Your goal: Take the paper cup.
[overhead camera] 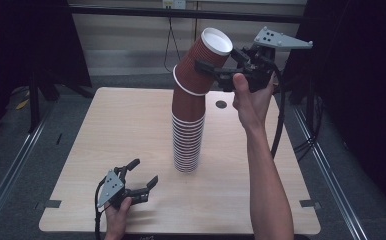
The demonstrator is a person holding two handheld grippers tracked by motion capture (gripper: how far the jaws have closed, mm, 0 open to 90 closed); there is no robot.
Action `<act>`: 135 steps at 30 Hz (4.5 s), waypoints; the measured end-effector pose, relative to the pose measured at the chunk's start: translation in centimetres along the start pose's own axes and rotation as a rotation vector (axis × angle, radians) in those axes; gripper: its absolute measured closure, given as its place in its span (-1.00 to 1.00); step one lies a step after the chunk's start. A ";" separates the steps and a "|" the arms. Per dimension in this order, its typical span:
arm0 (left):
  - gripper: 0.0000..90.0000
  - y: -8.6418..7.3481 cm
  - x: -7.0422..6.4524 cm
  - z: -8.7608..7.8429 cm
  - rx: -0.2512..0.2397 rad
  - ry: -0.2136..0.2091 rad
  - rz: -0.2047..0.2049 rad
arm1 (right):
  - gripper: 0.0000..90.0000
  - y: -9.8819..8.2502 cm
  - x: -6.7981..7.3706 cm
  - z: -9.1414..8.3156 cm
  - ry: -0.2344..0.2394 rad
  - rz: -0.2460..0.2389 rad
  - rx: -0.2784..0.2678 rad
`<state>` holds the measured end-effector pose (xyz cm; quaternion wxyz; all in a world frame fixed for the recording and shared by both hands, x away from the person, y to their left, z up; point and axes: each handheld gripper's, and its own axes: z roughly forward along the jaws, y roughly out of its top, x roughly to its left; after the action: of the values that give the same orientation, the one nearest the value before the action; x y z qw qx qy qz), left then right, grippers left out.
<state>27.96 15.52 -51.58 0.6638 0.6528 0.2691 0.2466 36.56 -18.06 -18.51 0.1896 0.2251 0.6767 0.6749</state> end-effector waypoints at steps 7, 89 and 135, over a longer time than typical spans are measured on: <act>-0.65 0.0 0.0 0.0 0.001 0.000 0.001 | -0.54 0.0 0.0 -0.6 -0.010 -0.001 -0.023; -0.65 0.0 0.0 0.0 0.003 0.002 0.000 | -0.54 -8.9 -1.4 -8.8 -0.189 0.068 0.079; -0.65 1.2 -0.1 0.9 0.070 -0.067 0.012 | -0.53 -20.4 1.8 -8.7 -0.131 0.188 0.185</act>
<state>28.53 14.78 -50.40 0.6475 0.6852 0.2513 0.2192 29.18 -23.94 -38.70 0.1478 0.3473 0.6982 0.6084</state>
